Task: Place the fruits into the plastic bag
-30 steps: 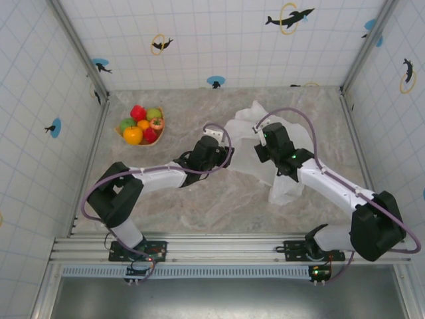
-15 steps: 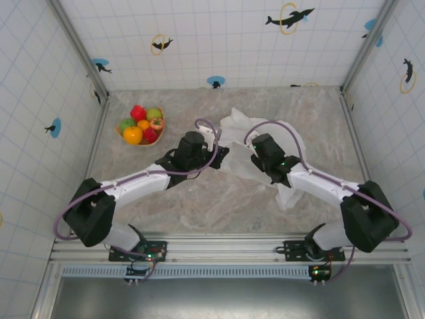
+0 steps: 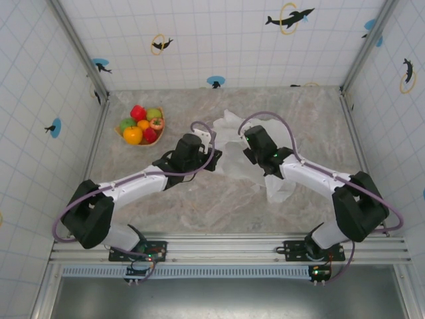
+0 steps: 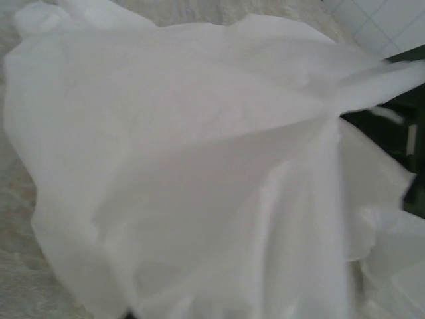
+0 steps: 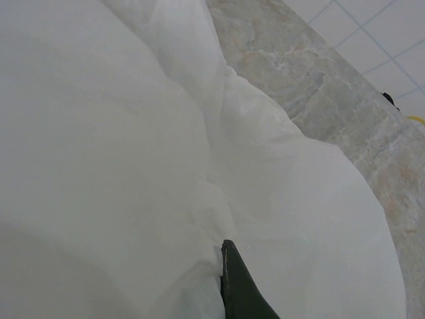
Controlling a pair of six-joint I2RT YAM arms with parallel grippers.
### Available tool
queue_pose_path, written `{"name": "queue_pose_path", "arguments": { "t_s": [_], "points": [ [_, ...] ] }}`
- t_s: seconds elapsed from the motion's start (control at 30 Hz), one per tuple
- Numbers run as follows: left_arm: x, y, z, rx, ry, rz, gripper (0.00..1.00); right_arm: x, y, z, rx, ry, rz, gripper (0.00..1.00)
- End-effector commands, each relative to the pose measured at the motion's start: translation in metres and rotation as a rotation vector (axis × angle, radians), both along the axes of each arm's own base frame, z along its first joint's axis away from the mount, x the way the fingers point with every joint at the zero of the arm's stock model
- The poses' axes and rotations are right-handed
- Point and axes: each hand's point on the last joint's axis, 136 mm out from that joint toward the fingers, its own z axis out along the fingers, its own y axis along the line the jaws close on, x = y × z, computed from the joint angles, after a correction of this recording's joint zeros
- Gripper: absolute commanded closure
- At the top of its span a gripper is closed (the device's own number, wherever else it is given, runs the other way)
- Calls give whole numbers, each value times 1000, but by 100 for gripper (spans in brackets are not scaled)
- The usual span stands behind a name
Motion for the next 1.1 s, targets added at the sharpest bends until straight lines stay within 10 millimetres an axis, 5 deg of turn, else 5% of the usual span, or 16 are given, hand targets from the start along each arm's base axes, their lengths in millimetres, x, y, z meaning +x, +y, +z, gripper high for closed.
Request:
{"name": "queue_pose_path", "arguments": {
  "t_s": [0.0,0.07,0.23,0.5,0.7,0.83,1.07],
  "points": [
    [15,19,1,54,-71,98,57,-9,0,22,157,46,-72,100],
    [16,19,8,28,-94,106,41,-12,0,24,274,103,-108,100],
    [0,13,12,-13,-141,79,24,-8,-1,23,538,238,-164,100],
    [-16,17,-18,65,-185,89,17,-6,5,33,741,318,-153,100],
    [-6,-5,-21,110,-247,34,16,-11,10,39,791,342,-142,100],
    [9,-7,-26,149,-254,82,23,-15,9,44,789,335,-128,100],
    [15,-5,-21,190,-251,92,75,-26,-8,51,492,206,-40,100]
  ]
}}
